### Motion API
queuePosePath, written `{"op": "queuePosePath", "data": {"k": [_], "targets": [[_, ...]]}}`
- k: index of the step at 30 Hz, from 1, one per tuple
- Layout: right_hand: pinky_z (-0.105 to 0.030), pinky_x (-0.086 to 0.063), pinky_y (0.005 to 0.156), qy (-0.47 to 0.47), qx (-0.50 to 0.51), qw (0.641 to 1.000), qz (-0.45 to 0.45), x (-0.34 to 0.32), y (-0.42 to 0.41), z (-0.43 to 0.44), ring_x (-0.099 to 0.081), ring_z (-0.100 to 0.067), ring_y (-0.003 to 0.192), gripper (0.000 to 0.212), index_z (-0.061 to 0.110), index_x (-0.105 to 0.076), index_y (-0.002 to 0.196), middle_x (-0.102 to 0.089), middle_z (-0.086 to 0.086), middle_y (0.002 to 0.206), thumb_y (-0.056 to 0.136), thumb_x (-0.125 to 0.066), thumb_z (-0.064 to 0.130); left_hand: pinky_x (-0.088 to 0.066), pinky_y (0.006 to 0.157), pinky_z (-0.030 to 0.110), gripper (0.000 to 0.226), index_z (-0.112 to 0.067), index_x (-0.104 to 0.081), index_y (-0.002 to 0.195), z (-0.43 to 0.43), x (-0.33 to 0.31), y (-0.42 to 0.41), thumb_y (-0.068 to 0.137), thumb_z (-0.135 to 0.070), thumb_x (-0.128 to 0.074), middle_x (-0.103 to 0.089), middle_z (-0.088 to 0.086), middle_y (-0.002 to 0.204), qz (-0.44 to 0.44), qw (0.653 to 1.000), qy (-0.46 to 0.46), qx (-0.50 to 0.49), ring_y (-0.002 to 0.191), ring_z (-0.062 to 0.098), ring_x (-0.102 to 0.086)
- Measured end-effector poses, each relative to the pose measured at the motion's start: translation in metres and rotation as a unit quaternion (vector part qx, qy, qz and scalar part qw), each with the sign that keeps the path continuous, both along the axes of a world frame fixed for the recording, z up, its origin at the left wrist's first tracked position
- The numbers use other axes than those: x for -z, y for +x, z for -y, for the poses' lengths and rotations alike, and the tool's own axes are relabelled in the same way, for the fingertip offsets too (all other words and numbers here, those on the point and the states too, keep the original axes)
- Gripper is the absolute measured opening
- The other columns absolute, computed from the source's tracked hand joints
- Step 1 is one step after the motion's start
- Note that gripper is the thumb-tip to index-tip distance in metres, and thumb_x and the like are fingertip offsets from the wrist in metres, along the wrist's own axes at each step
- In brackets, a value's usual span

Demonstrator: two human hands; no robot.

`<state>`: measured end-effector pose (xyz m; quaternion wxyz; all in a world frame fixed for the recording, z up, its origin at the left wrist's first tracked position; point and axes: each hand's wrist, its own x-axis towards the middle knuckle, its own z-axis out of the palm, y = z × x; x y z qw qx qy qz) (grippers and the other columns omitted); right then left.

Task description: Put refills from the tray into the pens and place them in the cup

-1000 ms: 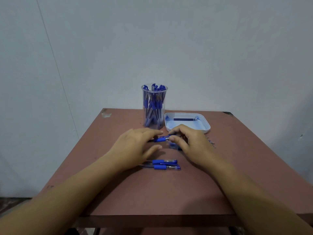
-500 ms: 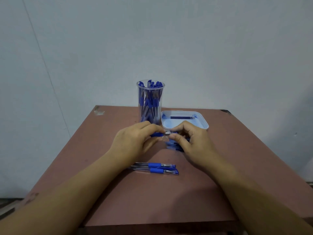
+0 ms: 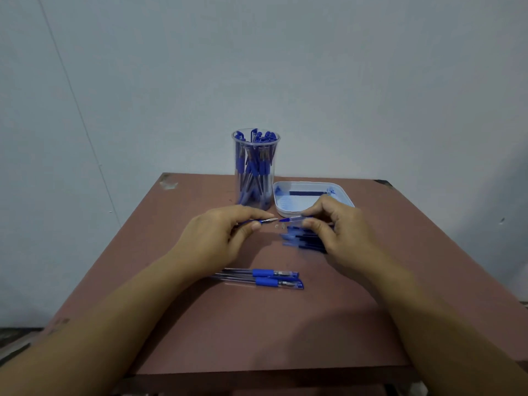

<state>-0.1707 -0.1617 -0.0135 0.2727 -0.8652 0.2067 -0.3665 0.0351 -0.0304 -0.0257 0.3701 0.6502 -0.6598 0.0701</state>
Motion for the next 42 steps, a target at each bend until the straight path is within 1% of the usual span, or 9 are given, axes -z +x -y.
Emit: {"op": "queuePosePath", "data": {"k": [4,6,11,18,26,31,35,38,42], "targets": [[-0.025,-0.050,0.069,-0.013,-0.023,0.997,-0.076,0.005,0.000,0.005,-0.061,-0.008,0.075,0.018,0.040,-0.061,0.080,-0.067,0.014,0.080,0.086,-0.072,0.028,-0.036,0.066,0.005,0.026,-0.041,-0.071,0.110,-0.002,0.000,0.006,0.087,-0.045,-0.059,-0.071,-0.020,0.097,0.050,0.998,-0.045,-0.021,0.082,-0.002,-0.056],[-0.021,-0.046,0.073,-0.045,-0.050,0.989,-0.130,0.006,0.004,0.002,-0.058,-0.002,0.084,0.009,0.041,-0.063,0.081,-0.064,0.020,0.084,0.083,-0.072,0.040,-0.034,0.065,0.003,0.029,-0.036,-0.074,0.105,0.000,0.000,0.006,0.085,-0.051,-0.060,-0.073,-0.017,0.092,0.071,0.995,-0.061,-0.029,0.079,0.000,-0.059],[-0.020,-0.041,0.081,-0.102,-0.065,0.970,-0.212,0.005,0.004,-0.003,-0.047,0.000,0.094,0.011,0.036,-0.071,0.089,-0.056,0.019,0.089,0.083,-0.070,0.045,-0.050,0.058,0.020,0.033,-0.033,-0.075,0.104,0.003,0.004,0.011,0.086,-0.054,-0.057,-0.074,-0.015,0.090,0.122,0.988,-0.092,-0.006,0.071,0.006,-0.067],[-0.012,-0.038,0.066,-0.022,-0.039,0.997,-0.065,0.004,0.013,-0.010,-0.056,-0.003,0.077,0.005,0.035,-0.067,0.090,-0.066,0.016,0.082,0.092,-0.062,0.036,-0.052,0.059,0.022,0.029,-0.028,-0.075,0.105,0.002,0.004,0.005,0.090,-0.048,-0.060,-0.073,-0.013,0.088,0.137,0.983,-0.121,0.023,0.074,0.004,-0.066],[-0.013,-0.044,0.064,0.030,-0.063,0.997,-0.038,0.005,0.016,-0.015,-0.055,-0.004,0.068,0.008,0.023,-0.070,0.094,-0.067,0.006,0.080,0.086,-0.072,0.022,-0.046,0.060,0.015,0.033,-0.026,-0.075,0.101,0.003,0.006,0.001,0.089,-0.050,-0.057,-0.073,-0.013,0.088,0.140,0.983,-0.118,0.022,0.071,0.005,-0.066],[-0.015,-0.044,0.063,0.074,-0.057,0.995,-0.021,0.007,0.014,-0.014,-0.051,-0.001,0.067,0.017,0.026,-0.065,0.101,-0.062,0.018,0.079,0.086,-0.071,0.029,-0.046,0.060,0.016,0.032,-0.027,-0.075,0.102,0.003,0.005,0.000,0.089,-0.051,-0.057,-0.073,-0.013,0.090,0.139,0.983,-0.117,0.023,0.073,0.004,-0.067],[-0.020,-0.047,0.062,0.043,-0.062,0.997,-0.025,0.007,0.015,-0.013,-0.054,-0.009,0.065,0.009,0.026,-0.071,0.096,-0.068,0.006,0.079,0.088,-0.070,0.028,-0.042,0.061,0.013,0.032,-0.027,-0.075,0.100,0.002,0.004,-0.001,0.088,-0.052,-0.058,-0.073,-0.014,0.088,0.132,0.984,-0.117,0.024,0.071,0.003,-0.065],[-0.022,-0.051,0.065,0.019,-0.066,0.998,-0.009,0.005,0.014,-0.015,-0.059,-0.011,0.071,0.012,0.023,-0.071,0.094,-0.068,0.008,0.081,0.083,-0.076,0.023,-0.045,0.061,0.014,0.031,-0.028,-0.075,0.100,0.003,0.004,0.000,0.087,-0.051,-0.058,-0.073,-0.014,0.087,0.121,0.986,-0.115,0.022,0.071,0.003,-0.065],[-0.024,-0.053,0.068,0.003,-0.063,0.998,-0.005,0.005,0.013,-0.016,-0.062,-0.014,0.076,0.018,0.024,-0.070,0.101,-0.069,0.010,0.085,0.085,-0.073,0.029,-0.050,0.061,0.018,0.032,-0.027,-0.075,0.100,0.003,0.004,-0.001,0.088,-0.052,-0.058,-0.073,-0.014,0.089,0.100,0.988,-0.116,0.023,0.074,0.003,-0.066]]}}
